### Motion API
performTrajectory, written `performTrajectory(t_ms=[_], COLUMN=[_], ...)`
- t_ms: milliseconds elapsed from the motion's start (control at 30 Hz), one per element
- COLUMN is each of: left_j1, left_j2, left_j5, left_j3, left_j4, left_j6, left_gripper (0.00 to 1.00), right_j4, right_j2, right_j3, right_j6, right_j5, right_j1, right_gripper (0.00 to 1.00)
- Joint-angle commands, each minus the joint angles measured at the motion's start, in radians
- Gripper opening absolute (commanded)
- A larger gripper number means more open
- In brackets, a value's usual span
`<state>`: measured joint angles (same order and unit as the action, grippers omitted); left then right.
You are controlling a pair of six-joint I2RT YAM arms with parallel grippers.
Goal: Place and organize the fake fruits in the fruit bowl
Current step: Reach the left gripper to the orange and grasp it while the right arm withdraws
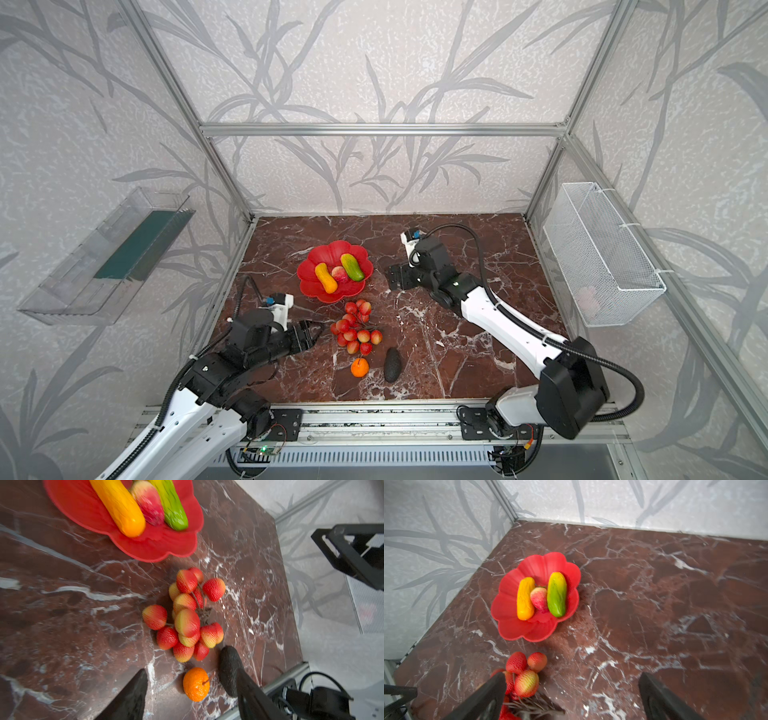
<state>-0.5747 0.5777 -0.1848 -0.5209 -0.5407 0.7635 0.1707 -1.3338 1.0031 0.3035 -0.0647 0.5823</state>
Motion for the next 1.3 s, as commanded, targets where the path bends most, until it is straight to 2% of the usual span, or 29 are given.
performTrajectory(t_ms=[0, 167, 300, 433, 733, 1033, 1267], left_j1=[-0.125, -0.314, -0.453, -0.538, -0.567, -0.562, -0.548], left_j2=[0.039, 0.099, 0.200, 0.324, 0.583, 0.660, 0.673], left_j5=[0.127, 0.205, 0.265, 0.279, 0.257, 0.314, 0.309], left_j3=[0.027, 0.069, 0.075, 0.067, 0.000, -0.010, -0.007], left_j4=[0.042, 0.117, 0.169, 0.249, 0.297, 0.310, 0.308], left_j6=[0.077, 0.150, 0.174, 0.183, 0.178, 0.174, 0.168], left_gripper=[0.67, 0.67, 0.67, 0.68, 0.71, 0.71, 0.52], right_j4=[0.020, 0.026, 0.038, 0.064, 0.094, 0.096, 0.075], right_j2=[0.070, 0.157, 0.175, 0.196, 0.267, 0.292, 0.274], right_j3=[-0.088, -0.182, -0.198, -0.189, -0.209, -0.225, -0.234], right_j6=[0.022, 0.041, 0.040, 0.010, -0.006, -0.015, -0.011], right_j5=[0.029, 0.041, 0.030, 0.049, 0.048, 0.048, 0.037], right_j1=[-0.021, -0.058, -0.080, -0.093, -0.127, -0.139, -0.144], right_gripper=[0.99, 0.99, 0.99, 0.99, 0.99, 0.99, 0.99])
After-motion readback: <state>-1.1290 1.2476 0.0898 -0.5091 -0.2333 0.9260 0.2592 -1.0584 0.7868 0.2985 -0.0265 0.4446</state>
